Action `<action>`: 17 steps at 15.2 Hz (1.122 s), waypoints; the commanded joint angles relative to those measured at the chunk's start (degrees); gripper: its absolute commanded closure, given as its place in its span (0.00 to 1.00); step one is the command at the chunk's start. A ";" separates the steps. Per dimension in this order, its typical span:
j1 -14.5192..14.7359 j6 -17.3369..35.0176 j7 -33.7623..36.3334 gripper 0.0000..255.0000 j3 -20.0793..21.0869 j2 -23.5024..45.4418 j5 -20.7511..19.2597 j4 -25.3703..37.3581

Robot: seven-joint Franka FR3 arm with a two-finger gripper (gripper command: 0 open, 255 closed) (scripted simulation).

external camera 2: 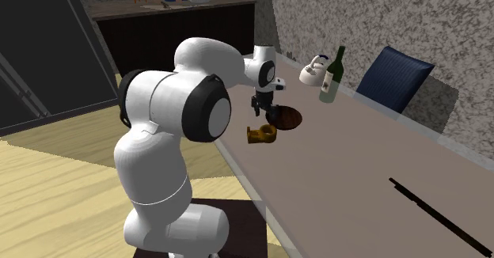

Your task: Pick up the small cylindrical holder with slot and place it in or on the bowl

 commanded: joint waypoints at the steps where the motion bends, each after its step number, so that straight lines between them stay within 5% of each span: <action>1: 0.40 2.34 2.63 0.00 0.20 -0.17 -0.51 -2.18; 15: 0.12 6.46 2.21 0.00 0.09 1.54 0.05 -4.66; 16: 0.12 6.46 2.21 1.00 0.09 1.54 0.05 -4.66; 17: 0.12 6.46 2.21 1.00 0.09 1.54 0.05 -4.66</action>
